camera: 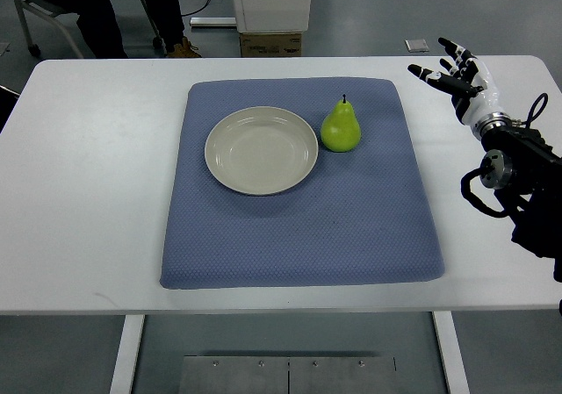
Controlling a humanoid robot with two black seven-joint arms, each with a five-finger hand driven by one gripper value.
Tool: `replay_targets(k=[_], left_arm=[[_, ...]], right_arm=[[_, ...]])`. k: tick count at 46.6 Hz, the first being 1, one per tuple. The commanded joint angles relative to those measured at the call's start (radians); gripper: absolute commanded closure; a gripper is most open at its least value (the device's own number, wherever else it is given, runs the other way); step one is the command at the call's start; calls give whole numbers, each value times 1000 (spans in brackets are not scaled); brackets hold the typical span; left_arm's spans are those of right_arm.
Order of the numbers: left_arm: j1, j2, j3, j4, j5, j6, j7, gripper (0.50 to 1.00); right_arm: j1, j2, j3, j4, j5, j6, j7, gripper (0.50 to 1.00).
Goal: Place pear on plate with right hand
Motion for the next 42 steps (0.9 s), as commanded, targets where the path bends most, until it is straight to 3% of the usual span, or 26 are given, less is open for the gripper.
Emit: replay_targets(k=[1, 42], left_arm=[[-1, 0, 0, 0, 0, 0, 0, 500], [-1, 0, 2, 0, 1, -2, -3, 500]], right_arm=[[0, 2, 0, 0, 0, 0, 0, 500], [10, -6, -1, 1, 0, 6, 0, 500]])
